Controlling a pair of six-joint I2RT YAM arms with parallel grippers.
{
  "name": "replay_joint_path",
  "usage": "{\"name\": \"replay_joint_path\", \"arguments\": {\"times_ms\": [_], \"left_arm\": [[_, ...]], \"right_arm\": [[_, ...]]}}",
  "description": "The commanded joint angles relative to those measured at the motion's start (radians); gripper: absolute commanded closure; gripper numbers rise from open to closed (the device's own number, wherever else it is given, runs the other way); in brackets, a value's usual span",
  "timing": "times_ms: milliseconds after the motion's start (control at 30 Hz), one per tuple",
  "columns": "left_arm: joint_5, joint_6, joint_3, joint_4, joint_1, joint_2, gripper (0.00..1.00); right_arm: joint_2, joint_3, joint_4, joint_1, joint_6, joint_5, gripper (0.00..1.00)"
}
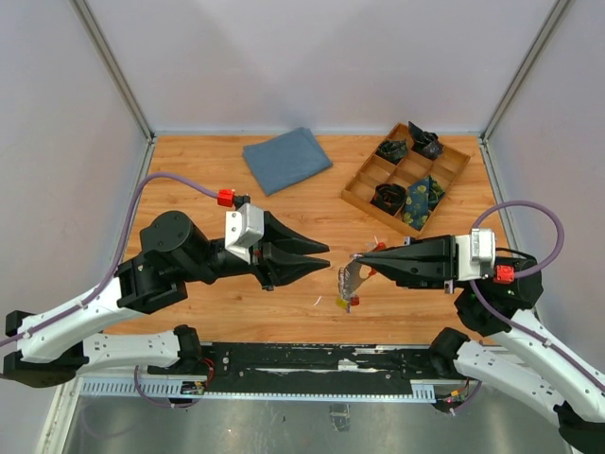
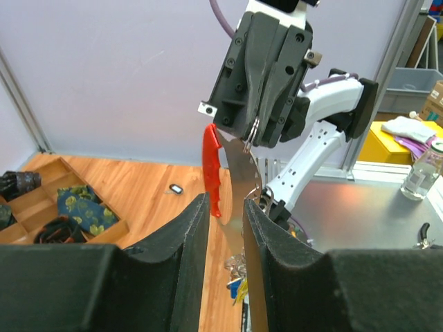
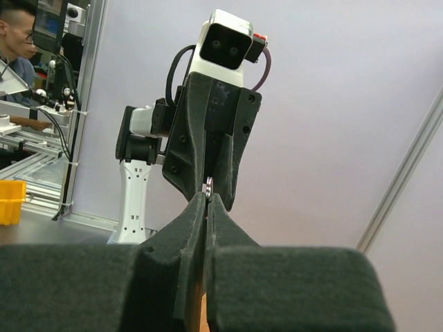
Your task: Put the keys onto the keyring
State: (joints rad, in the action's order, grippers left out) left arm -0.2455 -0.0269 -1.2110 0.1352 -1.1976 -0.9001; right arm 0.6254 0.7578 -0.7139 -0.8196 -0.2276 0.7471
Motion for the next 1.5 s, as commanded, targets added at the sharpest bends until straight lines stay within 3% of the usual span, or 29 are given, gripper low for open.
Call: {"name": "replay_joint_path", "arguments": {"times_ms": [0, 800, 1167, 1467], "left_arm": [[-0.01, -0.002, 0.01, -0.102, -0.007, 0.0, 0.69], [-0.092, -0.023, 0.015, -0.196, -0.007, -0.058, 0.8], [-0.11, -0.031, 0.016, -0.209, -0.007, -0.068, 0.8], [-0.107, -0.032, 0.027, -0.21, -0.007, -0.062, 0.73]], "right_arm": [[0.017, 0.004, -0.113, -0.023, -0.023, -0.023, 1.0], [0.034, 0.014, -0.053, -0.077, 0.027, -0.051, 1.0], [0.039, 0.019, -0.007, -0.085, 0.054, -0.068, 1.0], [0.032, 0.017, -0.008, -0.089, 0.059, -0.087, 1.0]]}}
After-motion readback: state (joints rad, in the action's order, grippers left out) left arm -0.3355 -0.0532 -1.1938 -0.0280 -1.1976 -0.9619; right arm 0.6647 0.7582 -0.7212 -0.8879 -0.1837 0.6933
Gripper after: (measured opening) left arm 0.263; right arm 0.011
